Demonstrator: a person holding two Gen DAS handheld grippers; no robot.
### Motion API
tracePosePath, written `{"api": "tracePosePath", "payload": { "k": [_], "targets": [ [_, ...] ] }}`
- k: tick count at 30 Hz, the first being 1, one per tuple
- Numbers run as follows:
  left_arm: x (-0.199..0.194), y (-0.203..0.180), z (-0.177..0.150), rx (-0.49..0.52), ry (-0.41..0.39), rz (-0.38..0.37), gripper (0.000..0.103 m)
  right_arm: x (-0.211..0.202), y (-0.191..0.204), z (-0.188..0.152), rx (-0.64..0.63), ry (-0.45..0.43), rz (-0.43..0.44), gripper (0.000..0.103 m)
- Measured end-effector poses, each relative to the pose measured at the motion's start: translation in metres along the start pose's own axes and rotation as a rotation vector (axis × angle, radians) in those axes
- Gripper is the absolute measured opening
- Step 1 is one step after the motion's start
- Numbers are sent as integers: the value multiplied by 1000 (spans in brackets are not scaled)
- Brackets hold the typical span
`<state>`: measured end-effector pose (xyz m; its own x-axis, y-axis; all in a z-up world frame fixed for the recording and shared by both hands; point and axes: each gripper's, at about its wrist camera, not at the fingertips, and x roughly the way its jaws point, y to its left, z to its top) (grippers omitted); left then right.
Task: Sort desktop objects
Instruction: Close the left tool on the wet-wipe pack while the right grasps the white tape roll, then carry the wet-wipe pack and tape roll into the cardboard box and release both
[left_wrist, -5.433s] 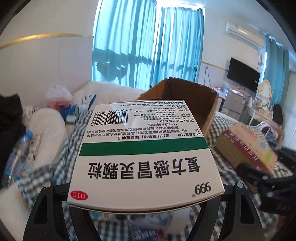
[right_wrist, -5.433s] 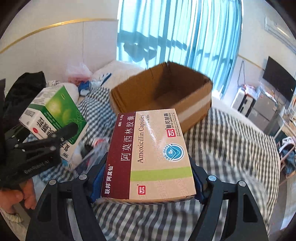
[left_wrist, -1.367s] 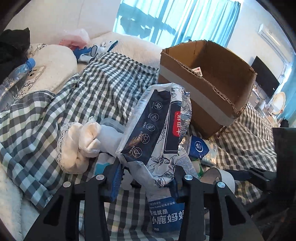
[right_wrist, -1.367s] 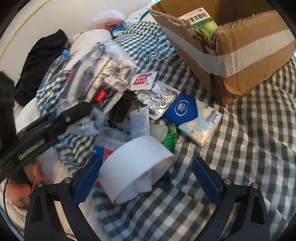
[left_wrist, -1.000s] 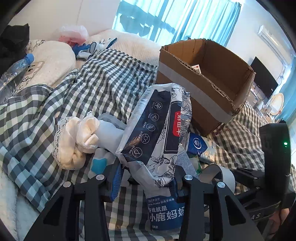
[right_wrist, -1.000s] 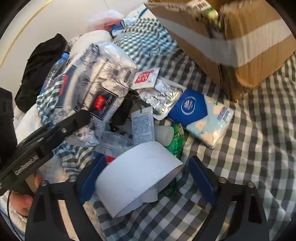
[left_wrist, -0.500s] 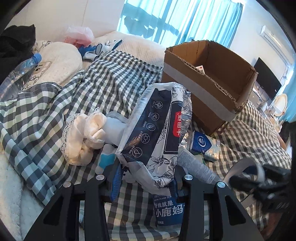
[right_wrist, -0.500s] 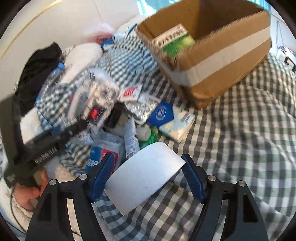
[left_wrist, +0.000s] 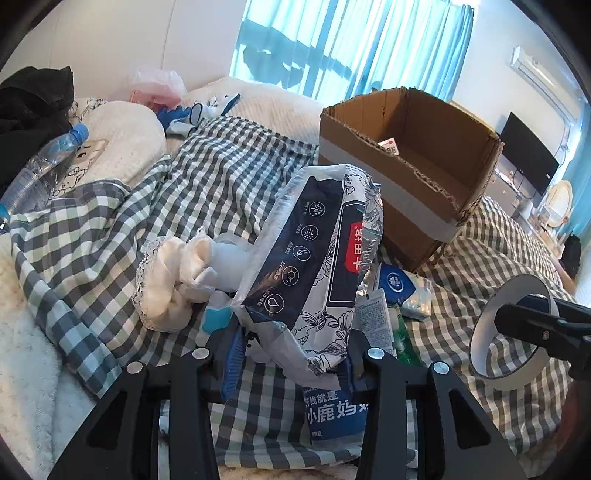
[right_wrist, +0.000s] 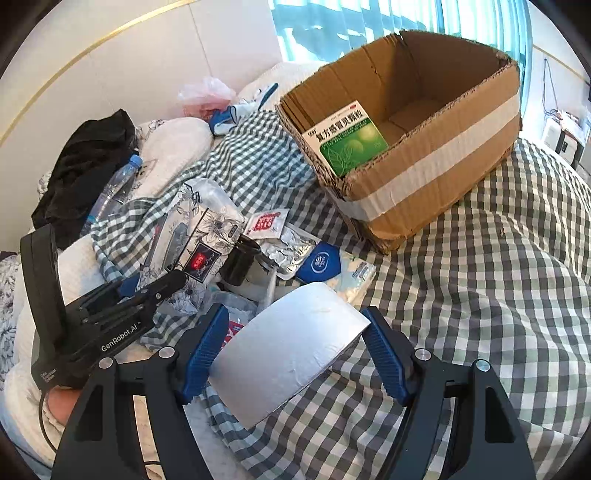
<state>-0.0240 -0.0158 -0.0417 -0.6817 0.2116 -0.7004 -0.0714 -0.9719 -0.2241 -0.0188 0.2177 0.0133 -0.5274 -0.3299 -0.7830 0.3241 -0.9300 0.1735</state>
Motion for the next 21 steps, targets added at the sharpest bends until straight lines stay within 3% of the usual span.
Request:
{"api": "tracePosePath", "payload": {
  "k": [21],
  "targets": [
    [-28, -31, 26, 60, -59, -4, 43, -34, 4, 14, -15, -87, 37, 74]
  ]
}}
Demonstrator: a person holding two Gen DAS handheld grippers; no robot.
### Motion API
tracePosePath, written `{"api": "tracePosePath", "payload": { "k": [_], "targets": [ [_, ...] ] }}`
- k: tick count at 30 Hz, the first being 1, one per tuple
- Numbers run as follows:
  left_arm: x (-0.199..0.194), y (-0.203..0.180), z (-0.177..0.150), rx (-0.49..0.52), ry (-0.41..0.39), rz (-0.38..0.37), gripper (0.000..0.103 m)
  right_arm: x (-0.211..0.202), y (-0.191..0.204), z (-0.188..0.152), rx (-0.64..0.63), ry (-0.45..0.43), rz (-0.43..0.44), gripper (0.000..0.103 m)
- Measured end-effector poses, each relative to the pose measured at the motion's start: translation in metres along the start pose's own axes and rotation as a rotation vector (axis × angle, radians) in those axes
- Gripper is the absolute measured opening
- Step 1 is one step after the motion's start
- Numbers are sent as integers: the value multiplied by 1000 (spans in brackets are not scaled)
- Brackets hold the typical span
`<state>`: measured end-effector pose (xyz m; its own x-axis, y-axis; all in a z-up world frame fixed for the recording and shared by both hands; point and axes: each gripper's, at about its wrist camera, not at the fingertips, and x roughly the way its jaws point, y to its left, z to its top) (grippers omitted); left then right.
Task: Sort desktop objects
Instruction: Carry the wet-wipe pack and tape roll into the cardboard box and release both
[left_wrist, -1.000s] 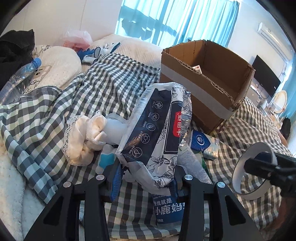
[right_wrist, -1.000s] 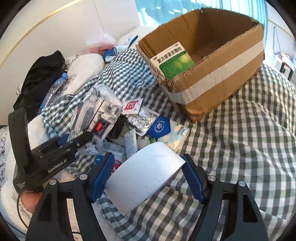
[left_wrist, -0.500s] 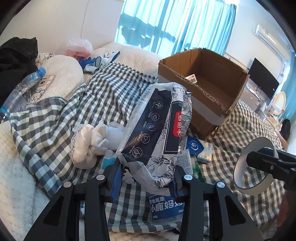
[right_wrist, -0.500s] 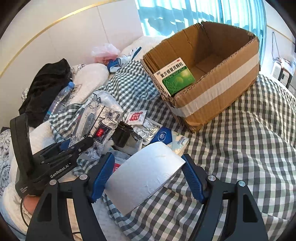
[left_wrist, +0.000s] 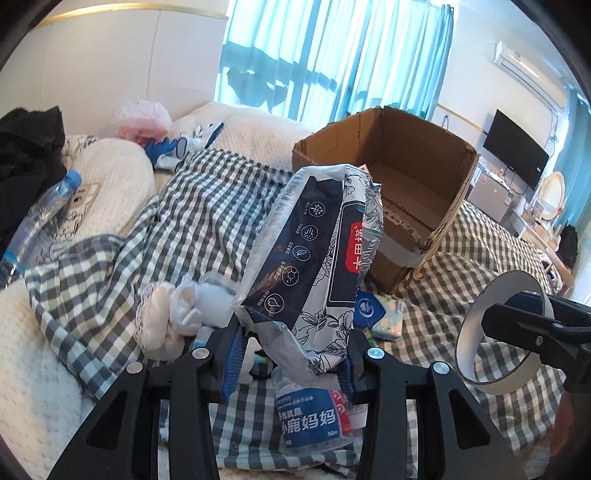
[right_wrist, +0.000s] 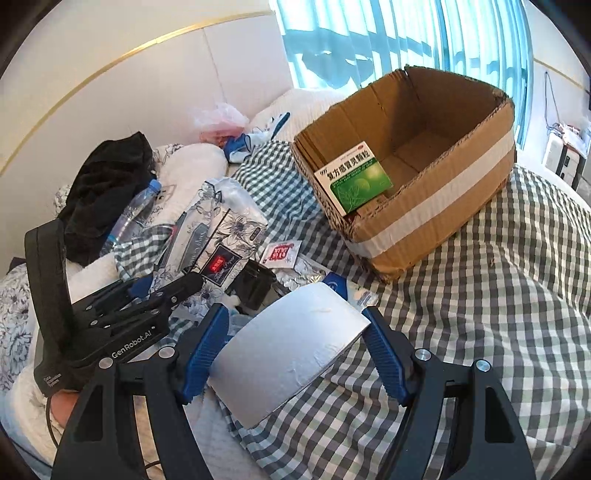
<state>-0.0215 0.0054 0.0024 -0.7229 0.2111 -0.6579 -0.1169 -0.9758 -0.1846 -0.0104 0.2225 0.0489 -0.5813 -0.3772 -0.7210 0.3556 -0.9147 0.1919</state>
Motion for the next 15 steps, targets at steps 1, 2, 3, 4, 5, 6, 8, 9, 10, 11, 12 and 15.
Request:
{"api": "tracePosePath", "payload": {
  "k": [1, 2, 3, 4, 5, 6, 8, 9, 10, 11, 12, 15],
  "targets": [
    [0, -2, 3, 4, -3, -3, 43, -1, 0, 3, -5, 0, -1, 74],
    [-1, -4, 5, 7, -8, -6, 43, -2, 0, 4, -9, -1, -2, 74],
    [-1, -4, 8, 11, -11, -8, 43, -4, -1, 8, -13, -9, -5, 74],
    [-2, -5, 11, 16, -19, -11, 43, -6, -1, 10, -17, -13, -6, 74],
    [-2, -7, 15, 21, -29, -8, 43, -7, -2, 13, -19, -19, -7, 74],
    [-3, -8, 18, 26, -32, -4, 43, -10, -3, 17, -22, -29, -8, 74],
    [-4, -10, 25, 29, -49, -4, 43, -14, -3, 23, -30, -42, -9, 74],
    [-5, -11, 28, 30, -54, -5, 43, -16, -3, 27, -36, -49, -11, 74],
    [-5, -12, 32, 31, -57, -6, 43, -18, -3, 31, -44, -58, -16, 74],
    [-5, -13, 35, 30, -65, -9, 43, -20, -4, 35, -48, -66, -21, 74],
    [-4, -14, 38, 30, -69, -10, 43, -22, -5, 39, -51, -73, -25, 74],
    [-3, -19, 47, 32, -88, -20, 43, -28, -8, 53, -57, -96, -30, 74]
  ]
}}
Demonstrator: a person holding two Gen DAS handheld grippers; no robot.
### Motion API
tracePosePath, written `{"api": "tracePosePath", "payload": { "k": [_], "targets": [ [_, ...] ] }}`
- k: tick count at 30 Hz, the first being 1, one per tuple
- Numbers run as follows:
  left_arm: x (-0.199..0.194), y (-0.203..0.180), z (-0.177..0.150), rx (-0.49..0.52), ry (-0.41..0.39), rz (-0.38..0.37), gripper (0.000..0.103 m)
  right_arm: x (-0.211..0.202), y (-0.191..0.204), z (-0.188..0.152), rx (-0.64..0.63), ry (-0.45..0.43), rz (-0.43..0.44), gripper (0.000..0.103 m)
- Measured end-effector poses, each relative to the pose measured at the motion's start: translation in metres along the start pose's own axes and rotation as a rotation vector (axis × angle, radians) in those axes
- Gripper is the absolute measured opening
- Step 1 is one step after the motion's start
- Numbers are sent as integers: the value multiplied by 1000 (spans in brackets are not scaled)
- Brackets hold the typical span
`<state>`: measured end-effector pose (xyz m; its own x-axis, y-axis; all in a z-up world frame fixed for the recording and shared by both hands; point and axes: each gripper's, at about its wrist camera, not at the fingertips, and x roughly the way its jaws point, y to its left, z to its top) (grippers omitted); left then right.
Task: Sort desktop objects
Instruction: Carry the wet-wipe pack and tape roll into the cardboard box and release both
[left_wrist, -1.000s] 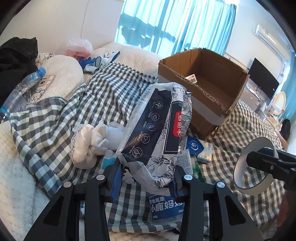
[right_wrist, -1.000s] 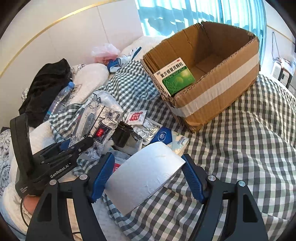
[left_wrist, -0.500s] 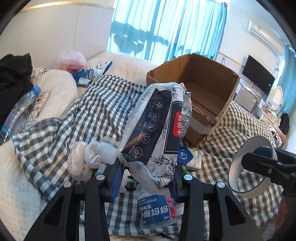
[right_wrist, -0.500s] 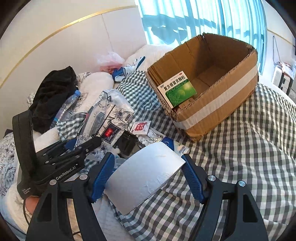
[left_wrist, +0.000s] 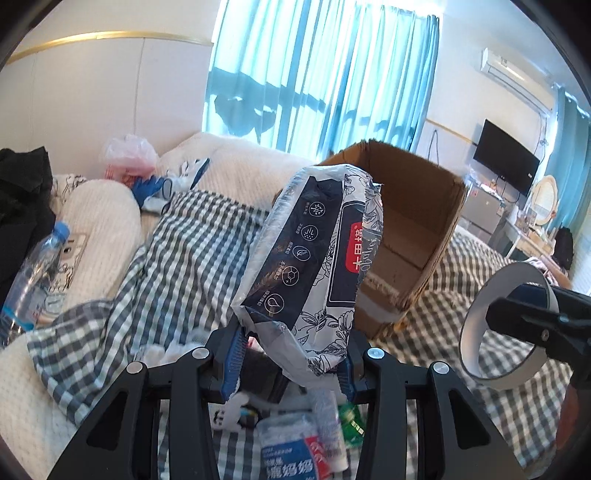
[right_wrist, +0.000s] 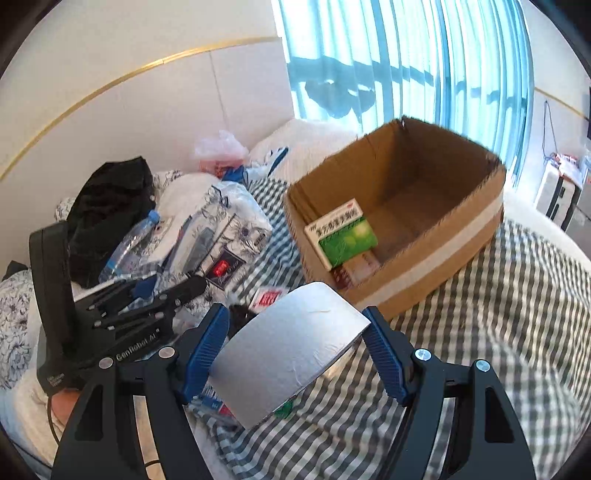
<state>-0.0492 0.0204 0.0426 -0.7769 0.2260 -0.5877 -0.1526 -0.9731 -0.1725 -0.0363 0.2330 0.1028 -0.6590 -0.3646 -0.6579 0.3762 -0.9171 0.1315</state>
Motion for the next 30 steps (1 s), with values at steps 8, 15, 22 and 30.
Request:
{"api": "tracePosePath", "payload": {
  "k": [8, 15, 22, 30],
  "targets": [
    [15, -18, 24, 32, -26, -22, 43, 2, -13, 36, -25, -48, -32, 74],
    [43, -39, 49, 54, -47, -52, 43, 25, -34, 72, -37, -69, -74, 74],
    [98, -56, 79, 33, 5, -92, 43, 50, -75, 104, -1, -92, -119, 74],
    [160, -83, 113, 47, 58, -140, 43, 76, -134, 123, 75, -107, -143, 74]
  ]
}}
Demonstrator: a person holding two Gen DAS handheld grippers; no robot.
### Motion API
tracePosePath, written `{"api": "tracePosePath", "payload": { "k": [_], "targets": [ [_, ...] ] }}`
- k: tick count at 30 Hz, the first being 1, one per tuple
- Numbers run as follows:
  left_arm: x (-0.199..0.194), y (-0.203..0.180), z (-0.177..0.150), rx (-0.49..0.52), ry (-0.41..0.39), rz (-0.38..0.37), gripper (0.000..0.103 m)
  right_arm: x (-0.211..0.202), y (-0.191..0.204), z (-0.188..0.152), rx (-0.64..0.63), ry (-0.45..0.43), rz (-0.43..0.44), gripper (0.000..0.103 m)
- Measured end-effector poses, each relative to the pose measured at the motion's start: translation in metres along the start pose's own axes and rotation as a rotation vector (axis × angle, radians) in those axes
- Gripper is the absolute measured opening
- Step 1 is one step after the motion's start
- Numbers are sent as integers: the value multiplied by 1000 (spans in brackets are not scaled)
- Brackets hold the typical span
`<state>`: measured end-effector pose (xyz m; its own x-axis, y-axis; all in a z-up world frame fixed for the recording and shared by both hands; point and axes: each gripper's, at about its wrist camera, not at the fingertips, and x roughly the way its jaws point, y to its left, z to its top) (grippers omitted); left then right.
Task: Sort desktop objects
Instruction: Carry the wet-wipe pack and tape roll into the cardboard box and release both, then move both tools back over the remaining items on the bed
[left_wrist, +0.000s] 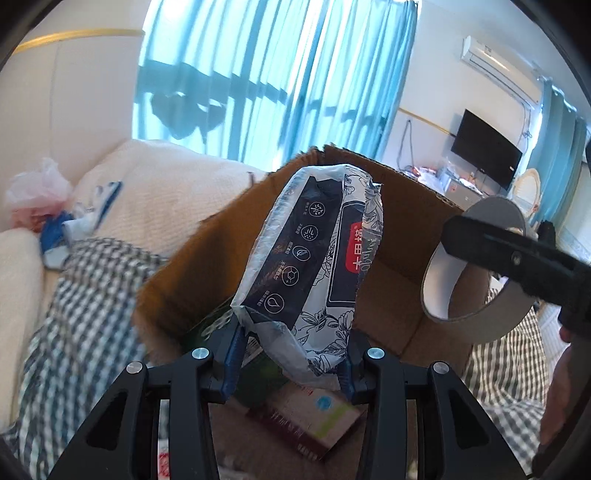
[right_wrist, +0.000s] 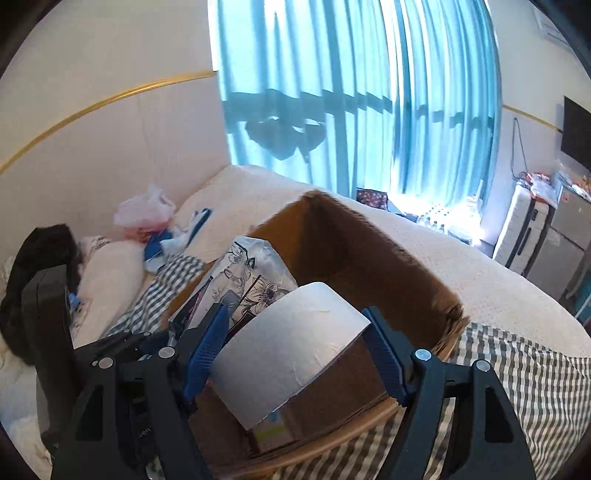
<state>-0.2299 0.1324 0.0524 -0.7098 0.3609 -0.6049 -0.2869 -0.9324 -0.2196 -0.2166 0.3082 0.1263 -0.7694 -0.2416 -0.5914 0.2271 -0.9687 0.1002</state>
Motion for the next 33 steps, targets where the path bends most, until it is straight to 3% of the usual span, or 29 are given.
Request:
{"api": "tracePosePath", "payload": {
  "k": [9, 11, 13, 15, 19, 24, 33],
  "targets": [
    [46, -8, 10, -25, 63, -14, 46, 11, -30, 0, 45, 0, 19, 75],
    [48, -6, 10, -42, 74, -6, 58, 10, -32, 1, 59, -7, 37, 84],
    [48, -4, 12, -51, 75, 28, 83, 7, -36, 3, 99, -20, 67, 86],
    [43, -2, 12, -57, 58, 66, 87, 3, -36, 4, 122, -26, 68, 87],
    [33, 2, 13, -69, 81, 70, 87, -13, -27, 6, 117, -43, 56, 87],
    [-4, 5, 14, -61, 63, 82, 87, -46, -2, 4, 92, -69, 80, 87],
    [-125, 32, 2, -56, -7, 161, 94, -109, 61, -20, 64, -72, 153, 88]
  ]
}}
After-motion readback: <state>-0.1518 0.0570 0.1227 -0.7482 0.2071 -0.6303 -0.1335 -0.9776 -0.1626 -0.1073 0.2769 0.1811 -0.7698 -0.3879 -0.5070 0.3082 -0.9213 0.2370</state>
